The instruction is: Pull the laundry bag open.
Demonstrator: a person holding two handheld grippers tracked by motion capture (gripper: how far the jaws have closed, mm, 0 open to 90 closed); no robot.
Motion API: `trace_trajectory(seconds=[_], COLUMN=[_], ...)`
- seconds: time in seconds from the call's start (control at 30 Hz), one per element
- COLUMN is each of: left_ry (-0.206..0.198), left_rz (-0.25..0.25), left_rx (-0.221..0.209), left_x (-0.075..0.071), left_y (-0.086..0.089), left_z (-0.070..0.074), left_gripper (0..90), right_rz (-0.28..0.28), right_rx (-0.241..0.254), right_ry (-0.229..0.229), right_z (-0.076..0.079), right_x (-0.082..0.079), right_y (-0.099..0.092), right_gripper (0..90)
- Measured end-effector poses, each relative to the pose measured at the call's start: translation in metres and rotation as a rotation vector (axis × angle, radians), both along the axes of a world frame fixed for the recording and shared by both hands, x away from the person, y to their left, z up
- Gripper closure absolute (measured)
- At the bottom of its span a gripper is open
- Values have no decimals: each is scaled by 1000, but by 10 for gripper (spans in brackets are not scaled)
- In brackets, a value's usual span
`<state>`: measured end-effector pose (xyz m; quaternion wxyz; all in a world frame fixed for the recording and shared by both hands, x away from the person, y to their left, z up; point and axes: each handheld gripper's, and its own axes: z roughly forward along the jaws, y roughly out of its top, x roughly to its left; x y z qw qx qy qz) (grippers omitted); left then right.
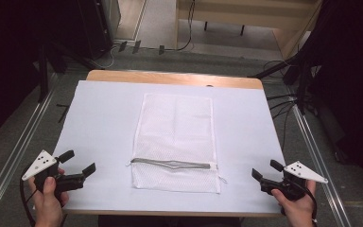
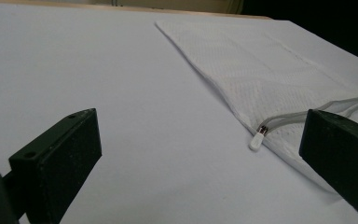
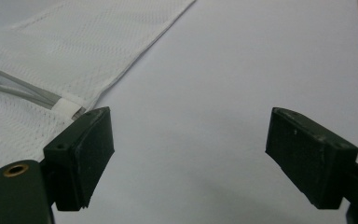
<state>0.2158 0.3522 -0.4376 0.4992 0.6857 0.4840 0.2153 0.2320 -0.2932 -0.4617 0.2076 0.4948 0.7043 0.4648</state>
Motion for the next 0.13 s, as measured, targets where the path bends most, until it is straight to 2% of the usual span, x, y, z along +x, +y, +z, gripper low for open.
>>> trace_trajectory(seconds=[0.13], left_ry=[4], left_rz=[0], left_rx=[10], left_x=[1], left_y=[-1], left_z=[-1], left_gripper=[0], right_rz=[4], right_rx=[-5], right_ry=[3], right_z=[-1], right_x=[1], right_y=[2], right_gripper=[159])
